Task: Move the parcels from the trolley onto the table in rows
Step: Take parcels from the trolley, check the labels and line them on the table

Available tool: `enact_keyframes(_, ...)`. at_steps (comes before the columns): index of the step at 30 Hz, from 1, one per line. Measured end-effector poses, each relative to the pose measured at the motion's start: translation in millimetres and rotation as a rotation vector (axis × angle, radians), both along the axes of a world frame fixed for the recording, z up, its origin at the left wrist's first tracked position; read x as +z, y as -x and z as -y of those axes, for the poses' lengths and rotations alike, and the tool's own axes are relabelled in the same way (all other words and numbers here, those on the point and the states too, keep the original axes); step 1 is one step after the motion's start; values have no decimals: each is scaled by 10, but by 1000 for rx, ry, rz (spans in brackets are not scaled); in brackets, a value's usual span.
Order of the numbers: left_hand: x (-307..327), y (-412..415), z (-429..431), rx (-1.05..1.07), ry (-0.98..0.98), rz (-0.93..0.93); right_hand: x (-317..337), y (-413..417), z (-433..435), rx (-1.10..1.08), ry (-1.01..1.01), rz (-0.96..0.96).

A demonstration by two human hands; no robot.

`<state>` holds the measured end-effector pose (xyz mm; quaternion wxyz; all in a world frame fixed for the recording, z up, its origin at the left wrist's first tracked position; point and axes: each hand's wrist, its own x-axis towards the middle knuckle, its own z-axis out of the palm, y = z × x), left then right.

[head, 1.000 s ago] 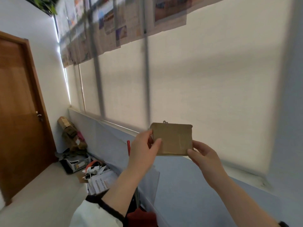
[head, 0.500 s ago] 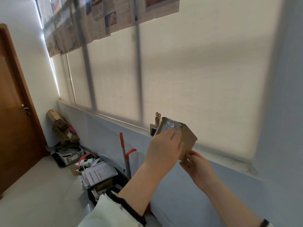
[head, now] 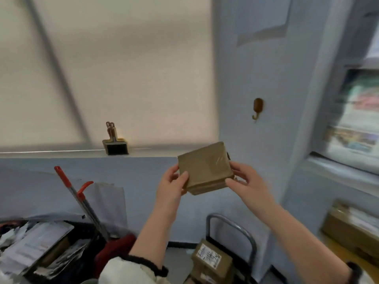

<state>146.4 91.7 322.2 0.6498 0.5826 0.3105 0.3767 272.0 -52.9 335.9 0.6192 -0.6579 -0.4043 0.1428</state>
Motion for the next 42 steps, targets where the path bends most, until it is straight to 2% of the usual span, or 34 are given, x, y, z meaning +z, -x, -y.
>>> enact_keyframes(5, -140, -306, 480, -336, -216, -87, -97, -172, 858, -207, 77, -24)
enact_keyframes(8, -127, -568, 819, -567, -428, -180, -117, -253, 1455, -324, 71, -51)
enact_keyframes(12, -165, -1035, 1393, -831, -624, -261, -159, -386, 2260, -479, -8, -203)
enact_keyframes(15, -222, -1437, 1914, -981, -622, -198, -216, -534, 2842, -556, -98, -385)
enact_keyframes(18, -299, -1828, 2519, -1114, -408, -159, -297, -729, 3443, -645, -52, -429)
enact_keyframes(21, -425, -2220, 3130, -1140, -210, -226, -354, -957, 4058, -646, 12, -349)
enact_keyframes(24, -549, -2540, 3654, -1184, 85, -310, -390, -1119, 4582, -580, 142, -209)
enact_keyframes(27, -607, -2707, 4012, -1189, 186, -396, -498, -1265, 4908, -571, 198, -159)
enact_keyframes(30, -613, -2787, 4206, -1189, 153, -401, -586, -1411, 5073, -598, 180, -131)
enact_keyframes(32, -580, -2792, 4259, -1206, 74, -364, -630, -1500, 5135, -606, 125, -185)
enact_keyframes(36, -614, -2798, 4215, -1132, -330, -323, -775, -1651, 5161, -728, -17, -371)
enact_keyframes(38, -660, -2813, 4182, -1096, -470, -332, -840, -1694, 5123, -768, -53, -438)
enact_keyframes(42, -788, -2830, 4128, -1064, -420, -376, -984, -1715, 4973, -778, -73, -577)
